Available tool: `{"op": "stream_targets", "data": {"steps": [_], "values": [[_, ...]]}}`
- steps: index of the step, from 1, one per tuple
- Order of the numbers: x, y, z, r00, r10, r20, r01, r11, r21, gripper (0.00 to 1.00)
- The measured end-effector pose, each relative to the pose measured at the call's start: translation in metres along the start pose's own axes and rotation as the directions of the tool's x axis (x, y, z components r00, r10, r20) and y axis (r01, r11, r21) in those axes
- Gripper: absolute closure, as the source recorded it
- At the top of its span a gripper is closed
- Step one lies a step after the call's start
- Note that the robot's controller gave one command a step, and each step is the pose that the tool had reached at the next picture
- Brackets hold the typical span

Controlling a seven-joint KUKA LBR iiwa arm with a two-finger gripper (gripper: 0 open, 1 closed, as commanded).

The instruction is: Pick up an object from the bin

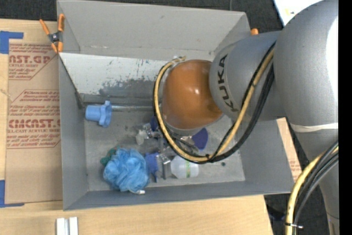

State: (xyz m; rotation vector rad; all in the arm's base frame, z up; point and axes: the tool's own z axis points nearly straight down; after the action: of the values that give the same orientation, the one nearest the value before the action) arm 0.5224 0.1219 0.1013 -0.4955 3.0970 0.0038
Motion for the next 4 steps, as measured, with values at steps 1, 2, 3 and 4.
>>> {"op": "stream_targets", "data": {"steps": [1,2,3,4], "values": [[0.010,-0.019,-0.005,0.992,-0.129,-0.001,0.129,0.992,0.000,0.00],[0.039,-0.021,0.002,0.998,-0.060,-0.016,0.060,0.998,-0.001,0.00],[0.051,-0.028,0.029,0.945,-0.328,0.012,0.328,0.945,0.005,0.00],[0.053,-0.070,0.031,0.987,-0.160,-0.005,0.160,0.987,0.000,1.00]]}}
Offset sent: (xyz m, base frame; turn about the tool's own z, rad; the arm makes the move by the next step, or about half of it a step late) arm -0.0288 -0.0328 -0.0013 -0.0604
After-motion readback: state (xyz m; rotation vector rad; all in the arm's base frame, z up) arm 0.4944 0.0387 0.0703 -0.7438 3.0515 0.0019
